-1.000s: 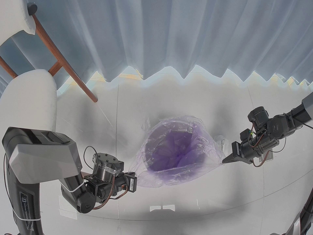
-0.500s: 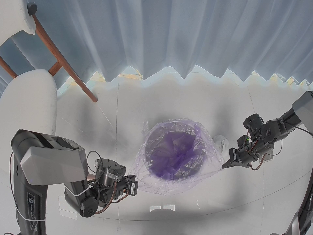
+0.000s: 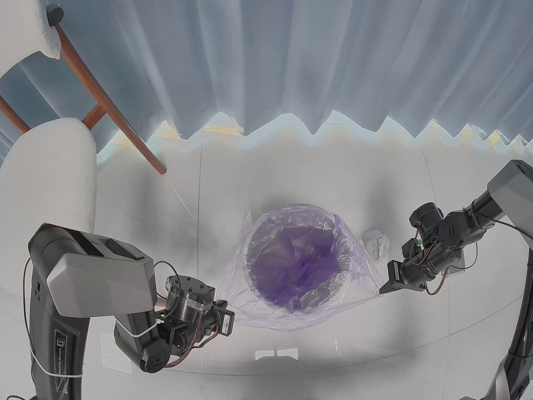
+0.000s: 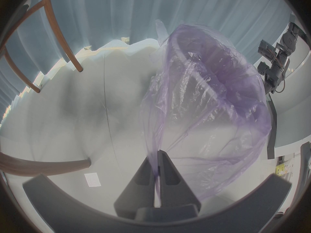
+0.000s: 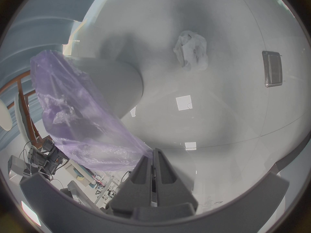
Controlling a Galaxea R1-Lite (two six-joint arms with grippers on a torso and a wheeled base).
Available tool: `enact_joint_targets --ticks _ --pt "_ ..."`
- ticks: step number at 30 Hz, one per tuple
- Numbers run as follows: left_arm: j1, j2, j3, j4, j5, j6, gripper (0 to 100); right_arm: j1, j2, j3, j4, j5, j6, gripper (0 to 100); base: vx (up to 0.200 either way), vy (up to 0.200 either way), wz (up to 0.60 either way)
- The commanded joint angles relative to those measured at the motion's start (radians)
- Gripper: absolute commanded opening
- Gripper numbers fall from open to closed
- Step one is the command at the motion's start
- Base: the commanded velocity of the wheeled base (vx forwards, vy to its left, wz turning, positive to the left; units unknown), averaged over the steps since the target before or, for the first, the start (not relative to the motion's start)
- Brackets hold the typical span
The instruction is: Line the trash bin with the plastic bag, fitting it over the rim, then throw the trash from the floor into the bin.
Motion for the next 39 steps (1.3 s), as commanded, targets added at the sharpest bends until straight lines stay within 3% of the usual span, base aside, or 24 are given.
enact_joint_targets --ticks 1,6,10,27,31,32,34,35,39 --pt "-0.002 0.007 -0.003 -0.005 0.003 0.007 0 -0.004 0.026 -0.010 -0.001 -0.005 -0.001 0 0.000 0.000 0.00" --pt "-0.002 0.027 -0.008 -0.025 0.006 0.020 0 -0.004 0.029 -0.018 -0.001 -0.008 0.000 0 0.000 0.000 0.00" --pt "0.003 0.064 -0.006 -0.094 0.077 0.062 0 -0.014 0.058 -0.039 -0.002 -0.033 0.002 0 0.000 0.000 0.00" --pt "0.009 0.071 -0.036 -0.097 0.083 0.062 0 -0.014 0.089 -0.065 -0.022 -0.056 0.009 0 0.000 0.000 0.00" --pt "0.008 0.071 -0.036 -0.097 0.086 0.062 0 -0.014 0.093 -0.045 -0.091 -0.054 0.005 0 0.000 0.000 0.00" --pt "0.004 0.071 -0.036 -0.097 0.088 0.060 100 -0.014 0.092 -0.032 -0.110 -0.056 0.002 0 0.000 0.000 0.00" --pt "0.006 0.071 -0.037 -0.097 0.094 0.060 100 -0.014 0.092 -0.007 -0.144 -0.056 0.000 0 0.000 0.000 0.00" --pt "0.006 0.070 -0.040 -0.099 0.097 0.059 100 -0.014 0.090 -0.001 -0.156 -0.057 0.003 100 0.000 0.000 0.00" --pt "0.014 0.062 -0.028 -0.154 0.100 0.057 100 -0.012 0.067 0.014 -0.159 -0.057 0.016 100 0.000 0.000 0.00"
